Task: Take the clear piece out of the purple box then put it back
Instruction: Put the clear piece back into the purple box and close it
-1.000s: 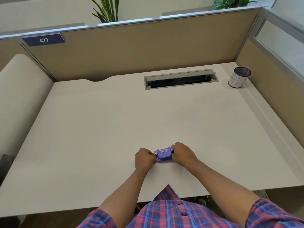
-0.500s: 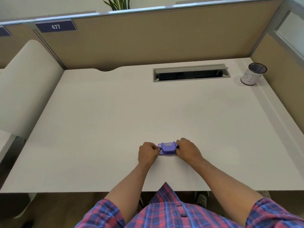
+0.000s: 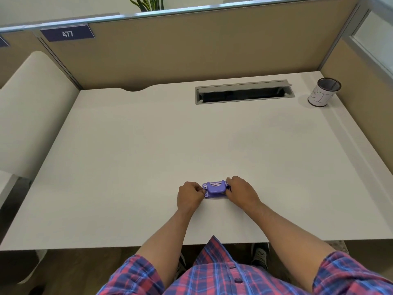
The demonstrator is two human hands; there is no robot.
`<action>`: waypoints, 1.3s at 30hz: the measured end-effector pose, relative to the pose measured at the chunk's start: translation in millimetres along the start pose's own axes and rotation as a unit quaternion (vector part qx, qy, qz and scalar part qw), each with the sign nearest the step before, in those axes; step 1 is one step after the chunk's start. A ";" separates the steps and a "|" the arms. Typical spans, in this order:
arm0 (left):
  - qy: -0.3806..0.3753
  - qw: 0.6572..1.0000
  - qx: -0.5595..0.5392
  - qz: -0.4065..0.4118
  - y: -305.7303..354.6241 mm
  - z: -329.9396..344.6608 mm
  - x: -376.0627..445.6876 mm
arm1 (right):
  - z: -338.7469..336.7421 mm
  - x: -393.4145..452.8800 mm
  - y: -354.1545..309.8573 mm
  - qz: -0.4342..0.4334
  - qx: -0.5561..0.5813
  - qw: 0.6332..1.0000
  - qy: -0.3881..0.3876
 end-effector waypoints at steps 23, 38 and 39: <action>0.000 1.000 0.005 -0.017 -1.1 2.5 9.2 | 0.8 8.0 2.0 0.018 0.011 1.000 -0.008; 0.005 1.000 0.020 0.019 6.3 -1.7 10.9 | -5.2 9.6 11.7 -0.039 0.078 0.995 -0.053; 0.029 0.997 0.040 0.051 8.1 -6.9 9.1 | -9.0 7.2 16.1 -0.048 0.105 0.992 -0.053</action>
Point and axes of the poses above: each hand's wrist, its own x-axis towards the middle knuckle, its own z-axis out of the palm, y = z × x, the point moved 7 cm from there along x, towards the middle knuckle, and after that the axes turned 3 degrees about y, right-handed, at the moved point
